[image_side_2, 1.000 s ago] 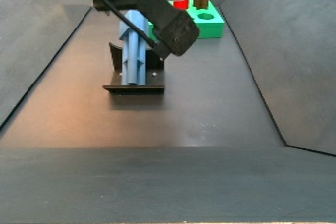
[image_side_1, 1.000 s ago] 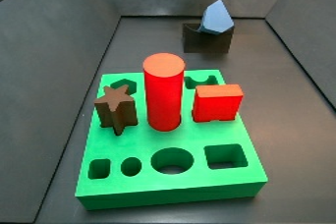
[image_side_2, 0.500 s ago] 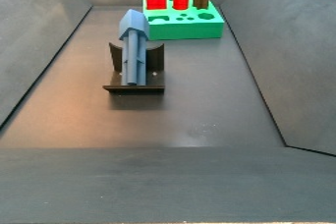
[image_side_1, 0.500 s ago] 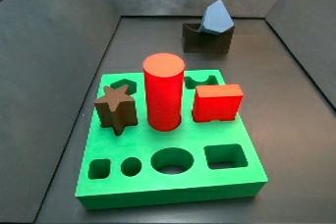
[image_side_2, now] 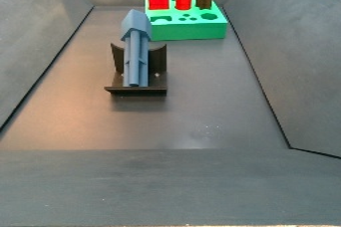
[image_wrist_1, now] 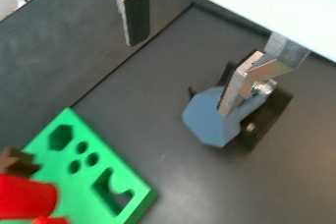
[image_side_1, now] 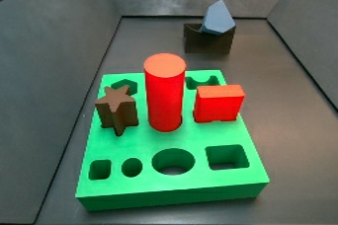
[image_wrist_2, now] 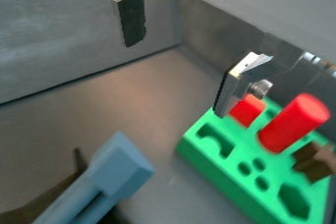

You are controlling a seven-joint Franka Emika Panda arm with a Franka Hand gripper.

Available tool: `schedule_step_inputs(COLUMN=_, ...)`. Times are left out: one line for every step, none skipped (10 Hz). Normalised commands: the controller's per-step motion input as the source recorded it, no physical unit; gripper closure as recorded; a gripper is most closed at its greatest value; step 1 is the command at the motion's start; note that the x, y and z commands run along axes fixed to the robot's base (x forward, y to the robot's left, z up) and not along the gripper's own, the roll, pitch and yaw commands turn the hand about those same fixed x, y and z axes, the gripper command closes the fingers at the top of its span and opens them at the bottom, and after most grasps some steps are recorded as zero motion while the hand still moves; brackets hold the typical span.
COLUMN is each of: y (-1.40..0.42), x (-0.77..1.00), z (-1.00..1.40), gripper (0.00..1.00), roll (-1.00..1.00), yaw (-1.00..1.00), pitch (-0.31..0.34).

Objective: Pick up the 3 prong object. Move up. Rotate the 3 prong object. Place the 3 prong object on the fixture. Regrasp the 3 prong object. Move to above the board. Insert the 3 prong object.
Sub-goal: Regrasp the 3 prong object.

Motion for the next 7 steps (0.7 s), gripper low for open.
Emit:
schedule_step_inputs(y=-0.02, x=-0.01, z=0.01, gripper=0.0, roll=1.0, yaw=0.02, pitch=0.006)
schedule_step_inputs(y=-0.01, x=-0.01, z=0.01, gripper=0.0, roll=1.0, yaw=0.03, pitch=0.003)
schedule_step_inputs(y=-0.02, x=0.0, z=0.01, gripper=0.0, roll=1.0, yaw=0.03, pitch=0.0)
schedule_step_inputs(y=-0.01, x=0.0, z=0.01, gripper=0.0, roll=1.0, yaw=0.03, pitch=0.0)
schedule_step_inputs(y=-0.02, x=0.0, z=0.01, gripper=0.0, roll=1.0, yaw=0.03, pitch=0.006)
schedule_step_inputs(y=-0.02, x=0.01, z=0.0, gripper=0.0, roll=1.0, yaw=0.03, pitch=0.009)
schedule_step_inputs(y=-0.02, x=0.02, z=0.01, gripper=0.0, roll=1.0, yaw=0.03, pitch=0.019)
